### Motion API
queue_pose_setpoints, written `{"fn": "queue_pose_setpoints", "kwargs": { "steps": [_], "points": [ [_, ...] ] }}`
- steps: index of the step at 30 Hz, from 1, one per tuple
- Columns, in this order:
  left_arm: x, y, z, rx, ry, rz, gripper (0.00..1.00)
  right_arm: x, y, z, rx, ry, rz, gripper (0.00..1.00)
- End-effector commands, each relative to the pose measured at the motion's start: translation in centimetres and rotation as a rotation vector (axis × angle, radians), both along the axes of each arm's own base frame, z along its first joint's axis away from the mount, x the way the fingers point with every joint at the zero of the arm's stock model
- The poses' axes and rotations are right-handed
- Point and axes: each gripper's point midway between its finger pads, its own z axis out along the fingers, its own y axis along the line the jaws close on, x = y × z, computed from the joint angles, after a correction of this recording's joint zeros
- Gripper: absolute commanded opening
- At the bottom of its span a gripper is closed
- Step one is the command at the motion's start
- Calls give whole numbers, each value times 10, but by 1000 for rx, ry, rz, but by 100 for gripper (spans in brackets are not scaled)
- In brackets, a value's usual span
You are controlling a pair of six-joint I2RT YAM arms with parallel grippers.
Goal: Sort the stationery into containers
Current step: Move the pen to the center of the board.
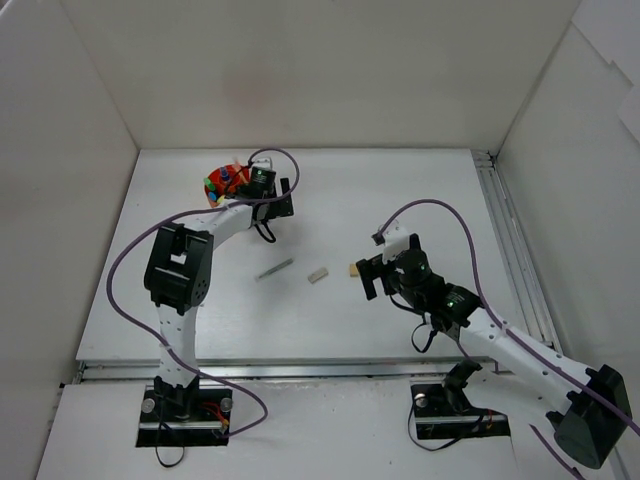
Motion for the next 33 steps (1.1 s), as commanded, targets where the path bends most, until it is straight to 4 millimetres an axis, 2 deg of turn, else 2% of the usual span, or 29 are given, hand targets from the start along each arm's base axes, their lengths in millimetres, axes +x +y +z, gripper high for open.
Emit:
{"fn": "queue_pose_setpoints", "kwargs": {
  "steps": [1, 3, 9, 11, 13, 14, 15, 17, 23, 25, 29, 30, 31, 32, 33],
  "points": [
    [27, 0, 35, 17, -135, -17, 94, 13, 11, 28, 48, -73, 7, 98],
    [33, -5, 38, 6, -150, -28, 94, 12, 11, 28, 48, -70, 9, 98],
    [37, -7, 25, 4, -111, -15, 94, 11, 11, 28, 51, -76, 12, 98],
    [30, -6, 20, 1, -83, -13, 94, 11, 10, 28, 52, -75, 11, 98],
    [22, -6, 24, -23, -75, -3, 94, 11, 11, 29, 55, -76, 15, 98],
    [12, -5, 11, -30, -43, -6, 94, 10, 11, 29, 54, -75, 15, 98],
    [7, -3, 16, -42, -49, 2, 95, 10, 11, 28, 56, -72, 17, 98],
    [-5, -2, 4, -56, -15, 11, 95, 10, 12, 29, 57, -73, 21, 98],
    [-25, -5, -21, -28, 67, 15, 94, 7, 16, 29, 68, -67, 47, 98],
    [-31, -9, -21, -24, 77, 4, 94, 5, 16, 30, 73, -69, 51, 98],
    [-48, -15, -8, -10, 68, -17, 94, 1, 15, 33, 87, -81, 61, 98],
    [-50, -13, 9, -26, 38, 2, 94, 1, 15, 35, 94, -84, 63, 98],
    [-57, -12, 13, -25, 47, 16, 94, -1, 17, 35, 97, -81, 74, 98],
    [-62, -6, 31, -31, 21, 48, 94, -1, 17, 34, 98, -79, 77, 98],
    [-66, -3, 41, -61, 22, 92, 95, -1, 18, 34, 99, -78, 81, 98]
  ]
}}
